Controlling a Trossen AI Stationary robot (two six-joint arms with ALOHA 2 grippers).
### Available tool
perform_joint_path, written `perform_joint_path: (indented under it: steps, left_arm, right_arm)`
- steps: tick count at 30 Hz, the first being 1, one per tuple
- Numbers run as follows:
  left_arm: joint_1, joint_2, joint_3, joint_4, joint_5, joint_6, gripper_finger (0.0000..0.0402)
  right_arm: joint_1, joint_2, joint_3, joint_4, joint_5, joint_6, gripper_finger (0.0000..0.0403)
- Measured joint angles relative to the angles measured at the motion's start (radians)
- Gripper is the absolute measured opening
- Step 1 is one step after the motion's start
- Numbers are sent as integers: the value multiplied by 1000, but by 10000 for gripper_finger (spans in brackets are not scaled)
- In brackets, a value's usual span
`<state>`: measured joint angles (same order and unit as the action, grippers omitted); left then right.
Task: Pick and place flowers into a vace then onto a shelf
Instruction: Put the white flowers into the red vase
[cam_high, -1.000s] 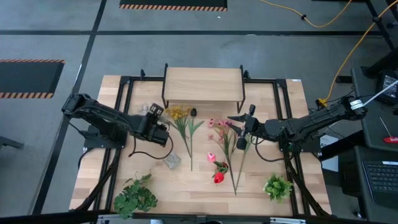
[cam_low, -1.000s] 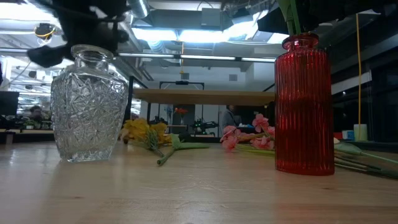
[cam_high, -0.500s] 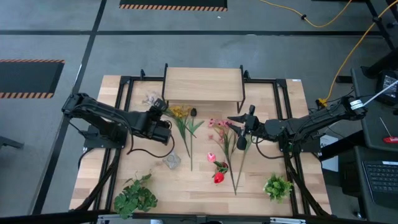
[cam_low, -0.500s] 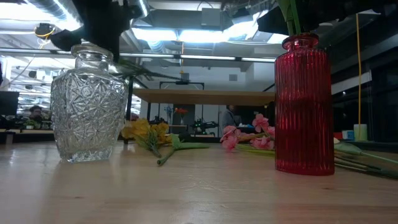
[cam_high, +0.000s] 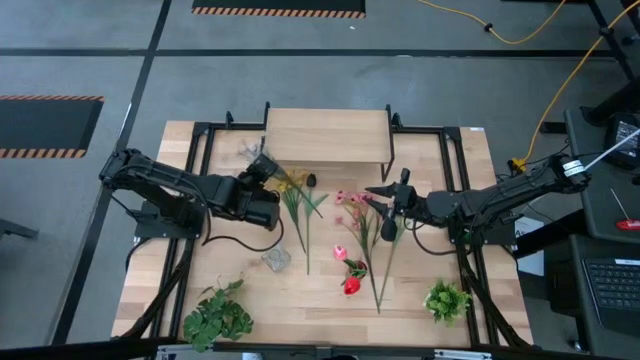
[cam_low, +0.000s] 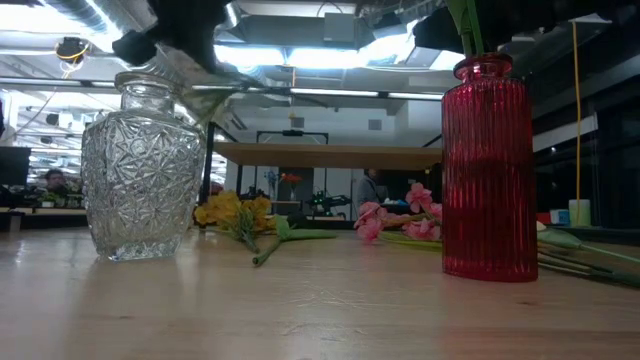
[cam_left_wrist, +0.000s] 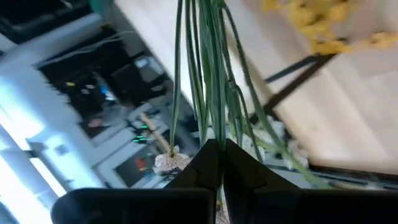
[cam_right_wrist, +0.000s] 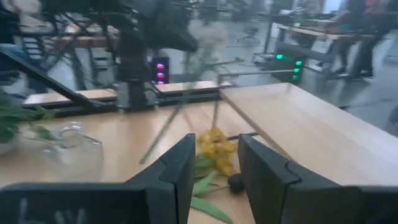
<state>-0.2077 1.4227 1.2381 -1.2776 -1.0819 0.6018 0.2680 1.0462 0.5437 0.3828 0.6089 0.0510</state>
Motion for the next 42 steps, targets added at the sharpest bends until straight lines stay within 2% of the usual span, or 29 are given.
perform_joint_path:
  steps: [5,11,19,26,33,38,42]
  left_arm:
    - [0,0,0,132,-67,169,3]
    - [0,0,0,323,-132,419,3]
    - [0,0,0,583,-131,702,3]
    - [0,0,-1,787,-86,974,3]
    - [13,0,-1,955,-66,1216,3]
    - [41,0,-1,1017,66,1380,3]
    - [62,4,-1,1115,107,1426,3]
  right_arm:
    - [-46,0,53,-31,-195,37,124]
    - [-142,0,149,-183,-252,83,124]
    - [-270,0,205,-238,-495,94,124]
    - [-360,0,228,-256,-661,74,124]
    - [-422,1,228,-255,-716,79,124]
    - [-445,3,228,-238,-739,102,124]
    - [-450,3,228,-213,-795,105,124]
